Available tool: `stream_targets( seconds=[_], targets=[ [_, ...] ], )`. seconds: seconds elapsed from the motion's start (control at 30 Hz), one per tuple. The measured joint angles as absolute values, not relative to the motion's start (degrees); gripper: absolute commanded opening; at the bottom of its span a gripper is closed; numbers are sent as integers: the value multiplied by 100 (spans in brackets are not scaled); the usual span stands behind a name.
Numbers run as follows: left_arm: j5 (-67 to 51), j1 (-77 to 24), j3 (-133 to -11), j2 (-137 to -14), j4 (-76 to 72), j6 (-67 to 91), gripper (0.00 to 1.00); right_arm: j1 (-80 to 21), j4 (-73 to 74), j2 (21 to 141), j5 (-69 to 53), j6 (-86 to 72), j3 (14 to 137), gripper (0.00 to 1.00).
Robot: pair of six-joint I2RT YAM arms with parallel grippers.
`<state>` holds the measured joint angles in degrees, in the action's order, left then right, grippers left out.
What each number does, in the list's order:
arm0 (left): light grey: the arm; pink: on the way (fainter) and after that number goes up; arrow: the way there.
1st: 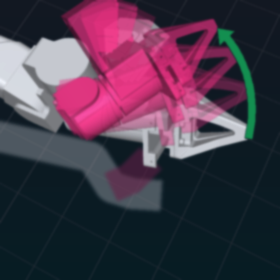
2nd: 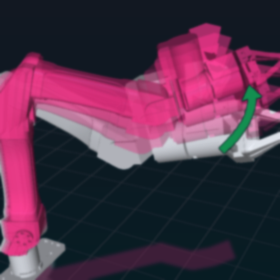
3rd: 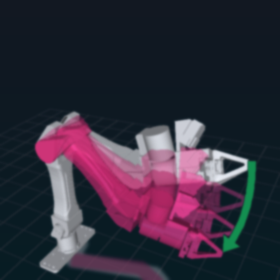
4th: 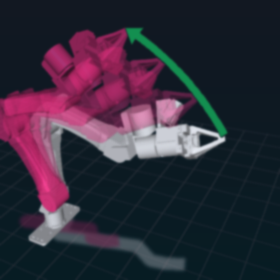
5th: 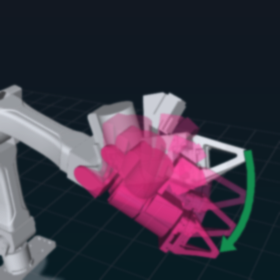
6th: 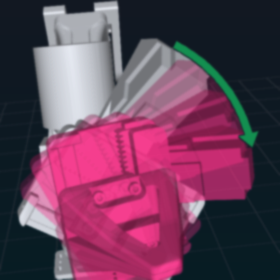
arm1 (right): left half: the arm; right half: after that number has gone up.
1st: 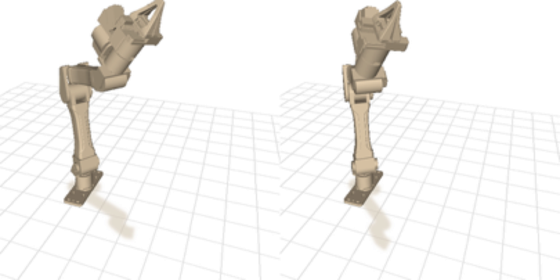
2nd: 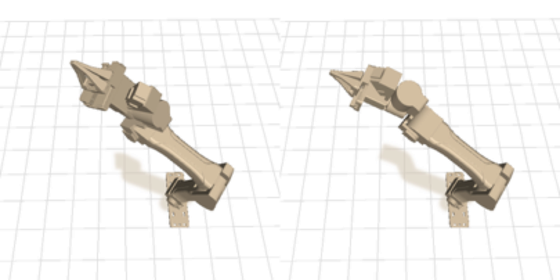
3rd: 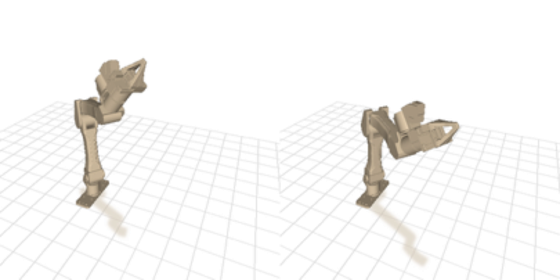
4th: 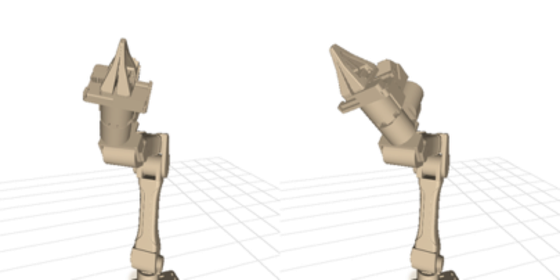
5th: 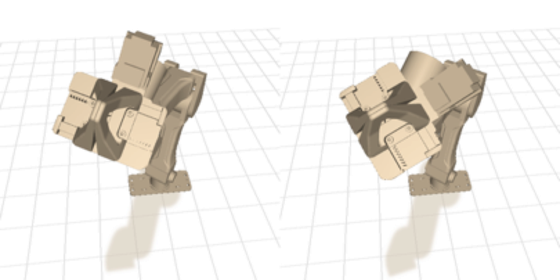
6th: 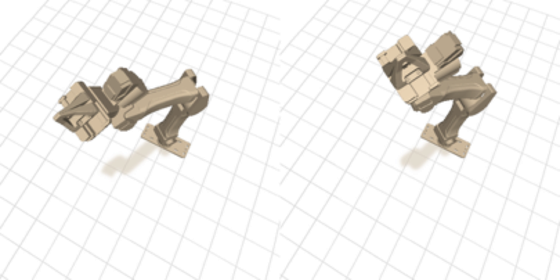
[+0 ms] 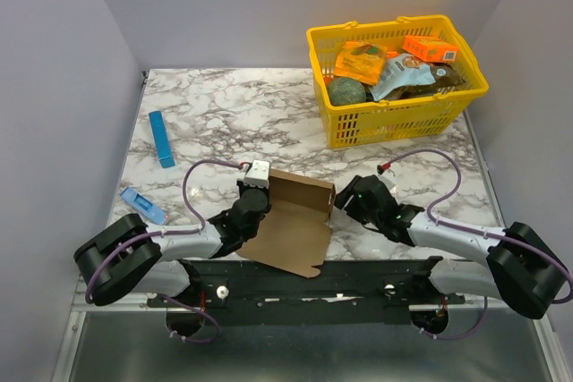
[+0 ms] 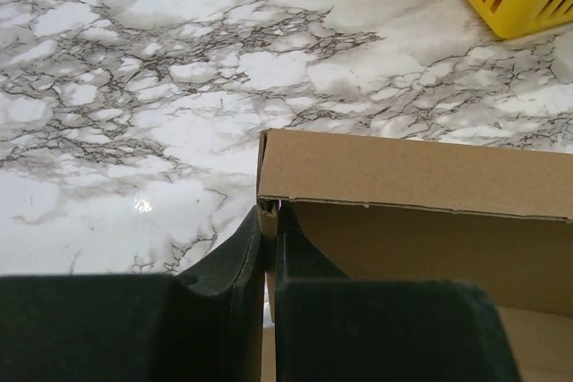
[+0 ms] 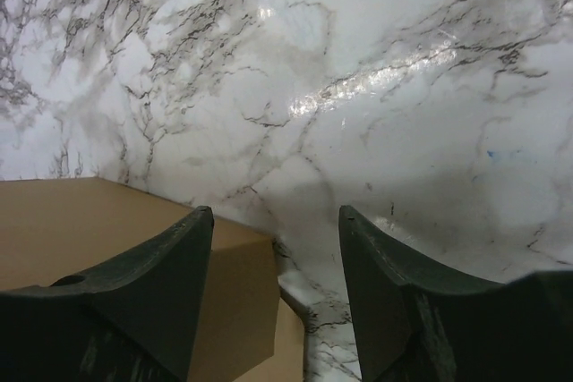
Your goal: Fold the paper box
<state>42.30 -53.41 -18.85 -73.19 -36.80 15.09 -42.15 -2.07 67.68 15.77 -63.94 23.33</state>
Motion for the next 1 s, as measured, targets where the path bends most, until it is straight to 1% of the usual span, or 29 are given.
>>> stream_targets(
  seconds=[0.2,0.37,0.5,0.67,0.7,0.87,0.9,1.0],
  targets=[
    [4556,-5588,-1885,-7487,-3868,1551,0,-4403,-10,6973,1964,-6823,2436,67],
    [4622,-5618,-1920,-7489,-3767,1590,0,-4495,-163,7076,2174,-6348,2515,66],
    [4650,-5627,-1962,-7448,-3605,1621,0,-4580,-386,6899,2204,-5964,2364,58],
    [4604,-5653,-2036,-7380,-3345,1675,0,-4646,-609,6475,2158,-5763,2106,53],
    [4598,-5653,-2045,-7371,-3323,1680,0,-4648,-639,6396,2132,-5741,2060,50],
    [4515,-5612,-2091,-7360,-3216,1680,0,-4681,-694,6075,1929,-5627,1896,48],
    [4493,-5601,-2091,-7349,-3203,1682,0,-4692,-703,5981,1861,-5594,1850,46],
    [4383,-5537,-2091,-7319,-3181,1682,0,-4694,-738,5719,1723,-5522,1684,44]
  ],
)
